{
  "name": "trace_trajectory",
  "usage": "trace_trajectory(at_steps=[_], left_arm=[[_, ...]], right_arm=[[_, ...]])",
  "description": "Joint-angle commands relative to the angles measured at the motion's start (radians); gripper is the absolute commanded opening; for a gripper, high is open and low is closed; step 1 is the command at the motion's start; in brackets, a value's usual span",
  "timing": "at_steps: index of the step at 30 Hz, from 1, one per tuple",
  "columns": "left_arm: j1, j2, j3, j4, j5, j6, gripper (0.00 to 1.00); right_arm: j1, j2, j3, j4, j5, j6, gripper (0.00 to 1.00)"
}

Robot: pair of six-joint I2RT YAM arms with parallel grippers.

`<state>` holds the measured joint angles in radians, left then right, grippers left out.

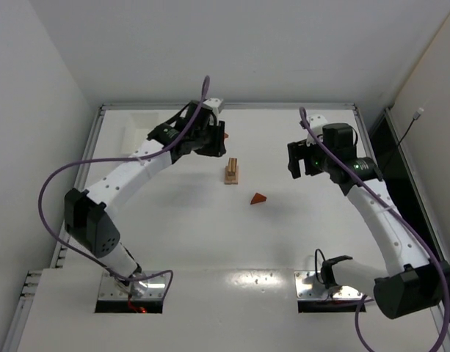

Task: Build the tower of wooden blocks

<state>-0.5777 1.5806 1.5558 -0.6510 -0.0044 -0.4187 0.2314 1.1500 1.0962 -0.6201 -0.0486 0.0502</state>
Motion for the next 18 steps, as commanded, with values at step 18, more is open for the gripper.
trace_trajectory(at_steps=[18], left_arm=[[-0.073, 0.306, 0.179, -0.072, 0.021, -0.043, 0.00]], right_arm=[[-0.116, -0.076, -0.039, -0.093, -0.008, 0.025, 0.75]])
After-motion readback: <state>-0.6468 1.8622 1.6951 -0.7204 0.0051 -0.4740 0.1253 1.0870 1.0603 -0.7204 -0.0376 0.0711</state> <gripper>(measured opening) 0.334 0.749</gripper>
